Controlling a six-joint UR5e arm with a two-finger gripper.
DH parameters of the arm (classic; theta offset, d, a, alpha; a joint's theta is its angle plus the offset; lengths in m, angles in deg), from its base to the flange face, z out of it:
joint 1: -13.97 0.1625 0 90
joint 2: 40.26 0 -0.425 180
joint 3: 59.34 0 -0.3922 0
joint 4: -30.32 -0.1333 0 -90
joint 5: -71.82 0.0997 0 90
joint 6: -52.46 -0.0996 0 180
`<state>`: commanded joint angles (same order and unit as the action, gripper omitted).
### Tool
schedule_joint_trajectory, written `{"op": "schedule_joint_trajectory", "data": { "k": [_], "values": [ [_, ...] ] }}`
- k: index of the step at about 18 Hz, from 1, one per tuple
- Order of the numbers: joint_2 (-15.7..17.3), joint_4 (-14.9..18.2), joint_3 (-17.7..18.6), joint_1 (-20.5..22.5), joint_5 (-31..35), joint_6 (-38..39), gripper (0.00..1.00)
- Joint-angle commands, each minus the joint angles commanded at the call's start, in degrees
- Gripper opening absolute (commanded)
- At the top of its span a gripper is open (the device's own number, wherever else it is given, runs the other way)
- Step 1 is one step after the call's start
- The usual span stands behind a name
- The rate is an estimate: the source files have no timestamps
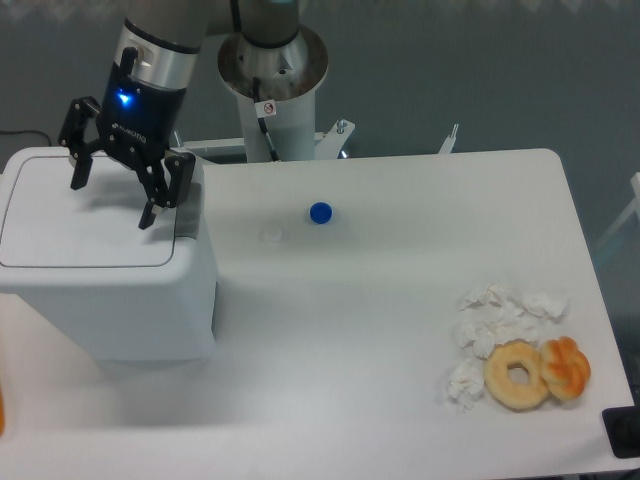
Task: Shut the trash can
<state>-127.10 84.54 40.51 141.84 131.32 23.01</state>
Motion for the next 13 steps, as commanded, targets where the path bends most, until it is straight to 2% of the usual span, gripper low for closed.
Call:
{"op": "schedule_joint_trajectory", "data": {
  "k": [3, 7, 9, 13],
  "values": [
    [0.0, 0.0, -1.5, 3.8, 1.0, -0.2, 1.0],
    [-0.4, 0.1, -3.8, 11.5, 1.3, -1.8, 1.0],
    [-0.8, 0.2, -4.4, 14.9, 2.7, -7.7, 1.0],
    [-1.9, 0.3, -4.1, 19.2, 8.5, -25.2, 1.0]
  ]
}}
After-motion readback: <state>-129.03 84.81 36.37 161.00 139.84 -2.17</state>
